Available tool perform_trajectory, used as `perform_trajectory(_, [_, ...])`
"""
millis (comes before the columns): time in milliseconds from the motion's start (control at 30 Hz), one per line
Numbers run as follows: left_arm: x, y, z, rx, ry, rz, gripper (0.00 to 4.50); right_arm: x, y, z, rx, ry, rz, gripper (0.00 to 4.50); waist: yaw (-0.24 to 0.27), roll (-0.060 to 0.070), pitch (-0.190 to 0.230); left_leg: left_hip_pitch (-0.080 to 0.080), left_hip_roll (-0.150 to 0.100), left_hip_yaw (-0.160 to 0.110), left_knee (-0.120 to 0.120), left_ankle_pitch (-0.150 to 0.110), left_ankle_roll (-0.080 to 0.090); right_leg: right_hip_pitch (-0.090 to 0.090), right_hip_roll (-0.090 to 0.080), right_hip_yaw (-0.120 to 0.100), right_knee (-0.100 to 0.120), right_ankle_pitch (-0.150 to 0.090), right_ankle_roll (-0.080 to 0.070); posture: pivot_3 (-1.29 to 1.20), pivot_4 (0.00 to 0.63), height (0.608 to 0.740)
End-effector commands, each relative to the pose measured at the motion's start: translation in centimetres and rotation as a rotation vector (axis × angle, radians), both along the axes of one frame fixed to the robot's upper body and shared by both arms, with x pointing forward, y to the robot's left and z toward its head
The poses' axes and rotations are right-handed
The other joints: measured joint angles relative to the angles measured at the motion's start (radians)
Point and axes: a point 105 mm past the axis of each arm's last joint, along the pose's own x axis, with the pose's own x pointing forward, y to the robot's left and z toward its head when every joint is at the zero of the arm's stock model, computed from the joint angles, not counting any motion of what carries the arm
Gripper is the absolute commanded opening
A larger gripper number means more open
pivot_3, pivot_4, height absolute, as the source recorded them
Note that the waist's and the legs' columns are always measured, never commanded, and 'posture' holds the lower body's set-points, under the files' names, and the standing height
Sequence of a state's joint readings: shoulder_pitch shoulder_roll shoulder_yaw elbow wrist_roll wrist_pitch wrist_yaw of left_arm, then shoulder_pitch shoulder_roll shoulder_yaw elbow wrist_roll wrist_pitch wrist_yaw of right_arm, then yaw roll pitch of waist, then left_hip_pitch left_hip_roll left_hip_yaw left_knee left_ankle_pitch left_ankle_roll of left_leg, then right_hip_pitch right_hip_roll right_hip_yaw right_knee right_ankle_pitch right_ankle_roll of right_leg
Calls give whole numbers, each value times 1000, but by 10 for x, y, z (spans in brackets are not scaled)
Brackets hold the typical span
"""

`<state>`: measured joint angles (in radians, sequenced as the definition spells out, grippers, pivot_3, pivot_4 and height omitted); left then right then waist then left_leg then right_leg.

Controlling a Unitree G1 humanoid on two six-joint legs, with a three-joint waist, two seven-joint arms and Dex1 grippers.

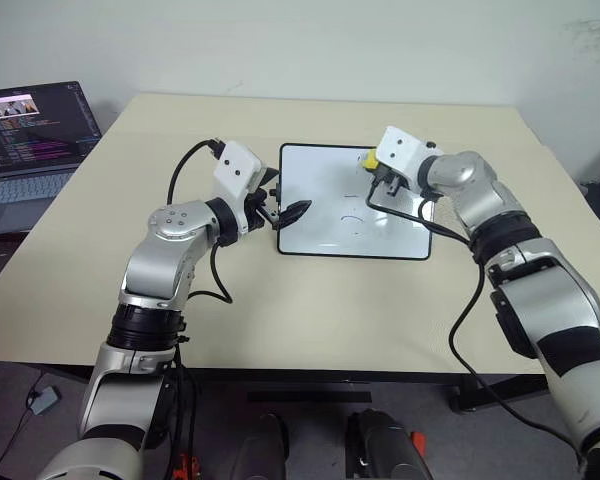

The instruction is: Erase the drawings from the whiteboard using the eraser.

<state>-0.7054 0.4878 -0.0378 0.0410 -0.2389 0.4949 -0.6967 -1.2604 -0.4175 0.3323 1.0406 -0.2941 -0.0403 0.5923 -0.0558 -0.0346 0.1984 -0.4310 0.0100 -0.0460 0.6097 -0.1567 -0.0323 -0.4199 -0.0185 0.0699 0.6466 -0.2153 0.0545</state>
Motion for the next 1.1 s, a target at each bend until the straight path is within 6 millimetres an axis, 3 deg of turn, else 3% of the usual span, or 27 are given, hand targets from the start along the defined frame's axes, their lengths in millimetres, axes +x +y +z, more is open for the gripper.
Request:
perform_trajectory(33, [-2, -4, 15, 9, -58, -20, 4500, -1, -22, -12, -28, 38, -50, 1120, 0, 0, 0, 0, 0, 0, 0, 0, 0, 0, 0, 0, 0, 0, -1, 0, 150, 740])
perform_trajectory(133, [-1, -6, 15, 7, -58, -24, 4500, -2, -16, -11, -23, 39, -30, 1120, 0, 0, 0, 0, 0, 0, 0, 0, 0, 0, 0, 0, 0, 0, -1, 0, 150, 740])
perform_trajectory(500, [-4, -5, 14, 5, -61, -20, 4500, -1, 39, 5, 50, 34, 60, 1120, -31, 0, 0, 2, 1, 0, 0, 0, 0, 0, 0, 0, 1, 1, -1, 0, 150, 740])
perform_trajectory(1100, [-4, -9, 12, -1, -62, -24, 4500, -3, 81, 5, 50, 16, 108, 1120, -34, 0, 0, 2, 1, 1, 0, 0, 0, 0, 1, 0, 2, 1, 0, 0, 150, 740])
